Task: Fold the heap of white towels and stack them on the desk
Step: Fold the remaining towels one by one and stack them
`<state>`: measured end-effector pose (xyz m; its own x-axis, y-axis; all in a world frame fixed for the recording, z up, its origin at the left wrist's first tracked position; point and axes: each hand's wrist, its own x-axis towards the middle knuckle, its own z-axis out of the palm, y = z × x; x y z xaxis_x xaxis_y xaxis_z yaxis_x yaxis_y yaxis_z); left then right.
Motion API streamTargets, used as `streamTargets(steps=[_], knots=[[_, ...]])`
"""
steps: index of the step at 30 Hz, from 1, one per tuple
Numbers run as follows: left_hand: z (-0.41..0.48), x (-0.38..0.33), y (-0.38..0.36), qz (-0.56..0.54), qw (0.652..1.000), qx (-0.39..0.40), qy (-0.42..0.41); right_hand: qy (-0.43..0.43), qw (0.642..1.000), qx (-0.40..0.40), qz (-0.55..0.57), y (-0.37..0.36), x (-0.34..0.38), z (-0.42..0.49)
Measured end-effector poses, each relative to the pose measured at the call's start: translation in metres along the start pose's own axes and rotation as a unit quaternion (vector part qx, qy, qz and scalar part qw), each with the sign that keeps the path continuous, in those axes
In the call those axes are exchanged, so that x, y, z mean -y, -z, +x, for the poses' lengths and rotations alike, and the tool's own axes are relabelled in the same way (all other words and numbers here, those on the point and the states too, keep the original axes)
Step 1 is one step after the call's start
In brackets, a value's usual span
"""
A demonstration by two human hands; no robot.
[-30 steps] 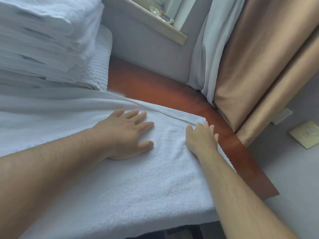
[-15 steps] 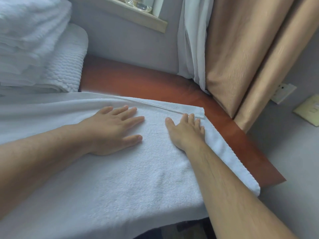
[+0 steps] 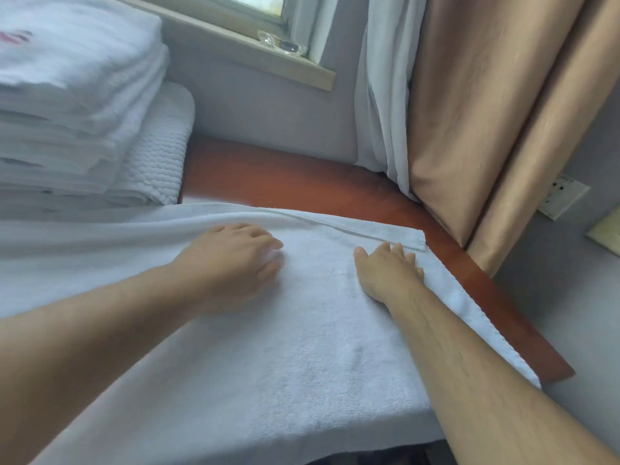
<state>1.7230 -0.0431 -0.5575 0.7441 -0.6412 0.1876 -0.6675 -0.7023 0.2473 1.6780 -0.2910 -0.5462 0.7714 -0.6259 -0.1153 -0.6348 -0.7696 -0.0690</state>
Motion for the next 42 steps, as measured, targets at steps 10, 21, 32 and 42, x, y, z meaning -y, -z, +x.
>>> streamTargets(steps=[10,21,32,42], knots=[[-0.164,0.111,0.057,0.062,0.942,-0.047,0.328,0.461,0.883,-0.029,0.087,-0.021,0.152,-0.117],[-0.194,0.163,0.069,0.063,0.937,0.019,0.343,0.651,0.755,-0.041,0.068,-0.05,0.242,-0.151],[-0.16,0.218,0.111,-0.025,0.841,-0.169,0.513,0.706,0.703,0.036,0.074,-0.05,0.233,-0.142],[-0.14,0.22,0.119,-0.122,0.791,-0.11,0.59,0.746,0.659,0.038,0.09,-0.049,0.236,-0.142]])
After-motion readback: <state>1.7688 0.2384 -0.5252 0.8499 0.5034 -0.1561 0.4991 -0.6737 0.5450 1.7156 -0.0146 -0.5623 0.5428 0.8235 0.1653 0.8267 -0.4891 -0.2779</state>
